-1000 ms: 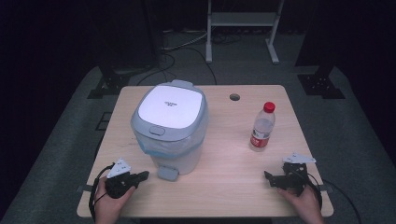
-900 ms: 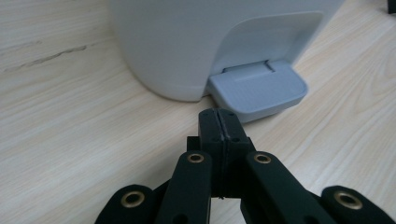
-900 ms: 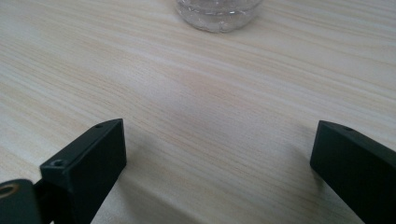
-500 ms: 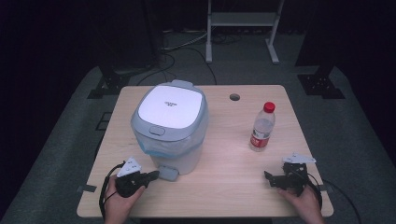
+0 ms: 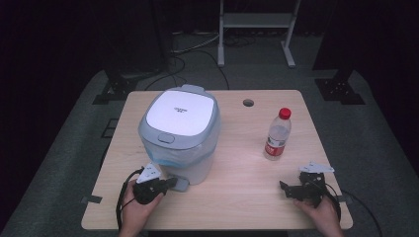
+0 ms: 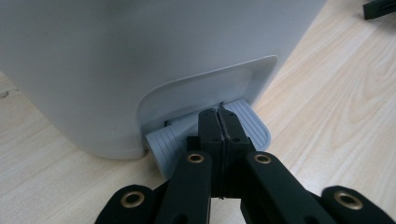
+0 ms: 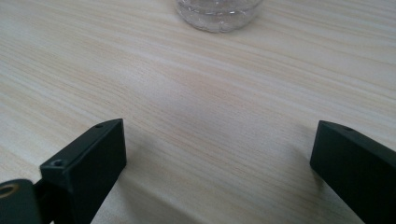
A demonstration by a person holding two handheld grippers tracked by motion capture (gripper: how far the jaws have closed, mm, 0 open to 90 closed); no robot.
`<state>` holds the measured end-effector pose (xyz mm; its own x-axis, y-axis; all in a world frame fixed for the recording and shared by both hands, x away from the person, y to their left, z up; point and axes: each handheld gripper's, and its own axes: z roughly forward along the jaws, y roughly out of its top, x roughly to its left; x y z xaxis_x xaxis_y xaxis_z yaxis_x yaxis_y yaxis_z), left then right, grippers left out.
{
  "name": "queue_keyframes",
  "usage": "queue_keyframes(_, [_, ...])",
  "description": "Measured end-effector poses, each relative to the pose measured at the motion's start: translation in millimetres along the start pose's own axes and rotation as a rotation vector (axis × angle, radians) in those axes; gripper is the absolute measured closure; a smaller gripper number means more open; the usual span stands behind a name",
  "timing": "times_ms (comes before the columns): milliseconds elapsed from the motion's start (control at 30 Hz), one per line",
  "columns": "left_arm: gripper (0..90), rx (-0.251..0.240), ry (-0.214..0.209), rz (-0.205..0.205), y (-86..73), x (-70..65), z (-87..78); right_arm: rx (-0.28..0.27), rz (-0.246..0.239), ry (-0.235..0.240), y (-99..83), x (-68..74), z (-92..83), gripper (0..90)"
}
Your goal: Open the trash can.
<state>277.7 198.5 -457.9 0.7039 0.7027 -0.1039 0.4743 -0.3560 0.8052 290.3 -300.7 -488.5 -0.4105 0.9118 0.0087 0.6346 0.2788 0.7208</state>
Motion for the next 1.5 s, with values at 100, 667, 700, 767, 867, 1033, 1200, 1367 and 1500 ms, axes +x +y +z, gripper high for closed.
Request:
queue_keyframes(100, [90.0,-0.005,0.000,0.001,0.5,0.7,1.4,0.000,0.000,0.000,0.0,0.0,0.0,2.5])
queue_keyframes(667, [88.3,-0.020,-0.002,0.015,-2.4,1.3,5.8,0.001,0.000,0.000,0.0,0.0,0.0,2.5])
queue_keyframes(700, [88.4,-0.020,-0.002,0.015,-2.4,1.3,5.8,0.001,0.000,0.000,0.0,0.0,0.0,2.5])
queue_keyframes(767, [89.0,-0.020,0.001,0.013,-3.0,1.7,5.9,0.000,0.000,0.000,-0.1,0.0,0.0,2.5])
queue_keyframes(867, [89.3,-0.024,0.009,0.009,-3.8,0.6,6.0,0.000,0.000,0.000,-0.1,0.1,0.0,2.5])
queue_keyframes(1033, [89.9,-0.059,-0.002,-0.020,-8.7,3.5,6.6,0.000,0.001,0.000,-0.1,0.1,0.0,2.5])
queue_keyframes(1200, [89.9,-0.059,0.002,-0.011,-9.4,2.9,6.8,0.000,0.000,0.000,-0.1,0.1,0.0,2.5])
queue_keyframes(1367, [89.9,-0.054,0.007,-0.007,-9.1,1.9,7.3,0.000,0.000,0.000,-0.1,0.1,0.0,2.5])
queue_keyframes(1500, [89.9,-0.050,0.004,-0.011,-10.2,2.9,7.8,0.000,0.000,0.000,-0.1,0.0,0.0,2.5])
